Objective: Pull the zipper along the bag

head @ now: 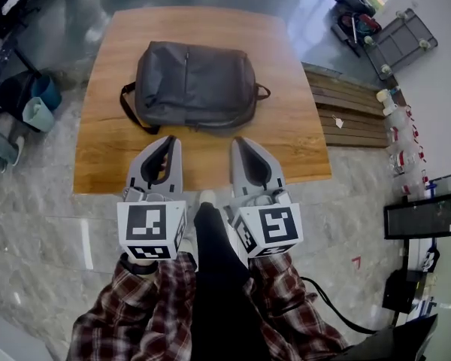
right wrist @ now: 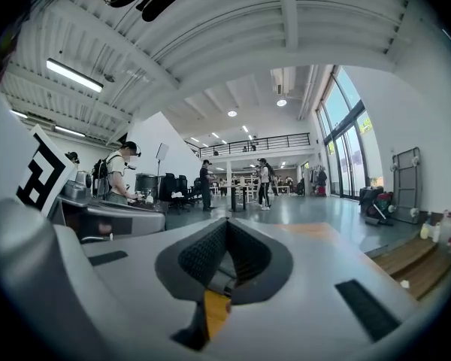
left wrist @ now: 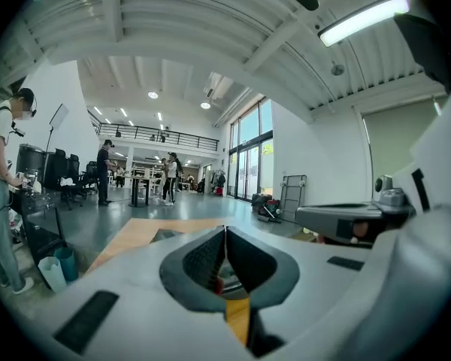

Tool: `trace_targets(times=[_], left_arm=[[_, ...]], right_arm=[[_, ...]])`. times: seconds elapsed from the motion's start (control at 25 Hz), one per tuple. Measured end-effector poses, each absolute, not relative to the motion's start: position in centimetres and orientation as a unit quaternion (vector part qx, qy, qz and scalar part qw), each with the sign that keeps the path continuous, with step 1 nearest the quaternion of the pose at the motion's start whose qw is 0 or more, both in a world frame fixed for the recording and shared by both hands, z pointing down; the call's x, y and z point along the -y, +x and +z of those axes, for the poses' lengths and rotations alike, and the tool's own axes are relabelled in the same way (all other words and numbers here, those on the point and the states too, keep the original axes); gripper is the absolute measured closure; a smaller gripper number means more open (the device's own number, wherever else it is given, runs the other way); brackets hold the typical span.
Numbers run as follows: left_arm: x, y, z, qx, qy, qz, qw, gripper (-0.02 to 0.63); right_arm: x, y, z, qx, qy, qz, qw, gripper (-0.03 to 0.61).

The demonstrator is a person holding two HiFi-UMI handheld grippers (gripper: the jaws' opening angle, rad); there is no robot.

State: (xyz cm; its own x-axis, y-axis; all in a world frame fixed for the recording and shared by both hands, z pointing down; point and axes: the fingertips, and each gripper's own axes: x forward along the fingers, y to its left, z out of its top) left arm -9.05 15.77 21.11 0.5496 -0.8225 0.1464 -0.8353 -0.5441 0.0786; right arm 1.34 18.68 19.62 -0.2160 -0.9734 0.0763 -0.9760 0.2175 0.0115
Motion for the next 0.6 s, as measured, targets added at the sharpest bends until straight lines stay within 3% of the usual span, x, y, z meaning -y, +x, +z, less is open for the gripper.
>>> trace_targets(times=[0.6], left_arm=[[1.2, -2.6, 26.2, 0.495, 0.857, 0.11, 0.089, 0.595]], right_arm=[[-2.5, 6.7, 26.4, 0.822, 0.555, 0.093, 0.093, 0.569]])
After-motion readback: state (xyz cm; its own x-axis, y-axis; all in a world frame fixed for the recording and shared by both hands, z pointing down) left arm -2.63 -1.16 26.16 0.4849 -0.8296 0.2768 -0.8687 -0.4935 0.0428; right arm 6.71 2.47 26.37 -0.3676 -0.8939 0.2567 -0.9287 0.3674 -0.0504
